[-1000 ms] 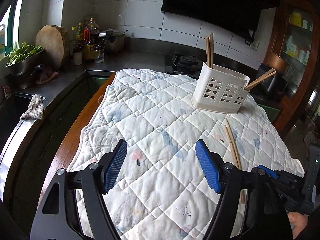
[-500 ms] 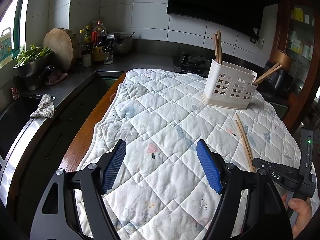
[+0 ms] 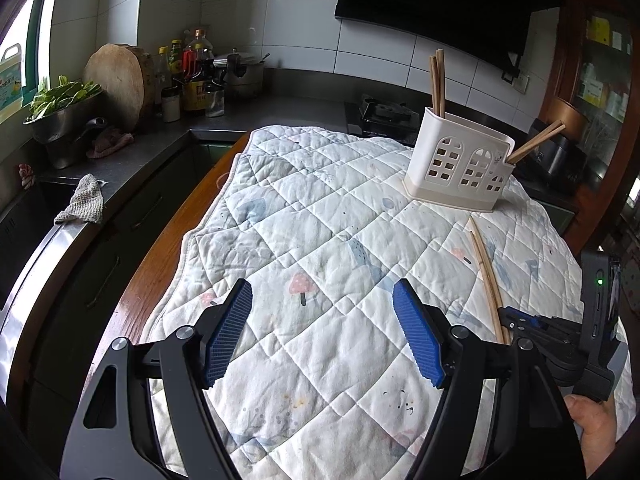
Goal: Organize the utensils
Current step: 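Move both open tools back over the remaining chopsticks on the cloth, then close the right tool on a chopstick while the left tool grasps another chopstick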
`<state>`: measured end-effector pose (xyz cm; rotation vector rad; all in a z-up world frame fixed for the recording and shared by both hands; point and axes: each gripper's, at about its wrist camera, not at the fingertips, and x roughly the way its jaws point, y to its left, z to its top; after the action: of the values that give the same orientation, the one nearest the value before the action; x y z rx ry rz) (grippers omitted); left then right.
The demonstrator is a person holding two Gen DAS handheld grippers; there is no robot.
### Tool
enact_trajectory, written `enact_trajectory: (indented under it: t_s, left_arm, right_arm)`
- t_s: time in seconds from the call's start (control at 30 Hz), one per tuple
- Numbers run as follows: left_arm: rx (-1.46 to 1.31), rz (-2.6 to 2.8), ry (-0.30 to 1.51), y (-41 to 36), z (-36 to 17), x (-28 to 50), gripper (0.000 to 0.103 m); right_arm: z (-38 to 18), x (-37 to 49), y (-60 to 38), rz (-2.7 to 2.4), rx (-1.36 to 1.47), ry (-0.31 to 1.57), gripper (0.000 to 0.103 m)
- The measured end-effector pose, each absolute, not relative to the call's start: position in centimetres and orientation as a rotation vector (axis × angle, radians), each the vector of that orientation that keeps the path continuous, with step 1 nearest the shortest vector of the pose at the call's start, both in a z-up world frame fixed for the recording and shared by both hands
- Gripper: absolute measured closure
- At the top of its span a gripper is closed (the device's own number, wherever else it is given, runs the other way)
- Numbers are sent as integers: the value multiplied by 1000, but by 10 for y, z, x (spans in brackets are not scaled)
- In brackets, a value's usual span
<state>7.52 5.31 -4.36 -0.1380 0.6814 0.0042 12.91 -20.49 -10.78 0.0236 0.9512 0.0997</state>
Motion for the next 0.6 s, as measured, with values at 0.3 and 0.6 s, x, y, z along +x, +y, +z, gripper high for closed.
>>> enact_trajectory:
  t_s: [0.3, 0.6]
  left_arm:
    - [-140, -41, 709, 40, -48, 75, 30]
    - [-153, -179, 786, 0, -63, 78, 30]
  right_arm:
    - [-107, 119, -209, 100, 40, 936, 94]
    - [-79, 92, -241, 88, 103, 845, 96]
